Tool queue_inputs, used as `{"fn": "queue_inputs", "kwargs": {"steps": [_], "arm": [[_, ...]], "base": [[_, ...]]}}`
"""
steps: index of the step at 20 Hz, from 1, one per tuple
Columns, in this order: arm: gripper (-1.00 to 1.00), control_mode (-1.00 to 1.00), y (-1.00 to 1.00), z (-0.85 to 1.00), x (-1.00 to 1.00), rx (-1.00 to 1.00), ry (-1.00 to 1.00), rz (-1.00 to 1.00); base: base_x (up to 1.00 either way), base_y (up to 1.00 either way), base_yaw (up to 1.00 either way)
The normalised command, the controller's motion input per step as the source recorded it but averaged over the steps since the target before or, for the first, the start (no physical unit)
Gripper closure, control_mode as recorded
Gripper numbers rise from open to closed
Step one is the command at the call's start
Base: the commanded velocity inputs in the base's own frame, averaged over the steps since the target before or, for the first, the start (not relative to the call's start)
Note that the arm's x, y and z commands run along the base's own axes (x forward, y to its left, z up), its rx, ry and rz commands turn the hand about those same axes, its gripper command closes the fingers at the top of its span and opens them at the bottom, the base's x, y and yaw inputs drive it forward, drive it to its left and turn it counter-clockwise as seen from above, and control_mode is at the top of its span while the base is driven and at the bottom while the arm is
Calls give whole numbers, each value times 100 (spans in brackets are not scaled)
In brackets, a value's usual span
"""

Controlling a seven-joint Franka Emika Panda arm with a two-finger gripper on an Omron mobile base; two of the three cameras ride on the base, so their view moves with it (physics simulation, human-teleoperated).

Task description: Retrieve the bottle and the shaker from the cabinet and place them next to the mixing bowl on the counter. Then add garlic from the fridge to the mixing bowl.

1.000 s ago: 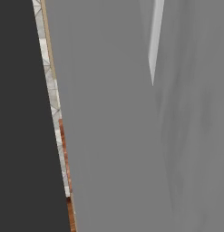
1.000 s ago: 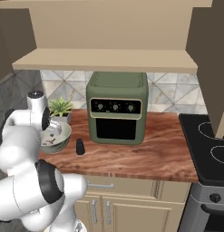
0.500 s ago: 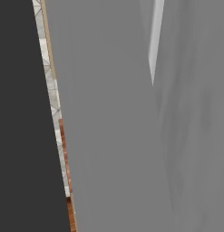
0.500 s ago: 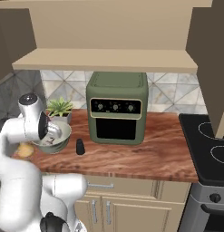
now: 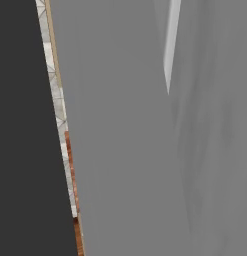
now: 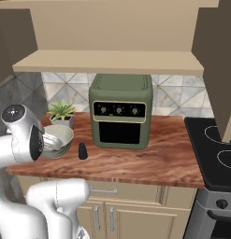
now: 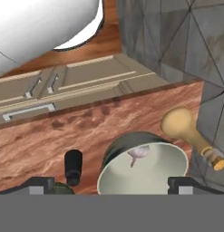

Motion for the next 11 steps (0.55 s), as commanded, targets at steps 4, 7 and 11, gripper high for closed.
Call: {"fn": "queue_inputs", "kwargs": {"steps": [4,7,11], "arm": [[-100,-100,-36,50,-87,-5,-13,-4],[-100,-100,-45,45,-90,-7,-12,-8],[-100,-100,-49,11,-94,-3,-17,-11]], "base": [[0,0,0],[0,0,0],[0,0,0]]}}
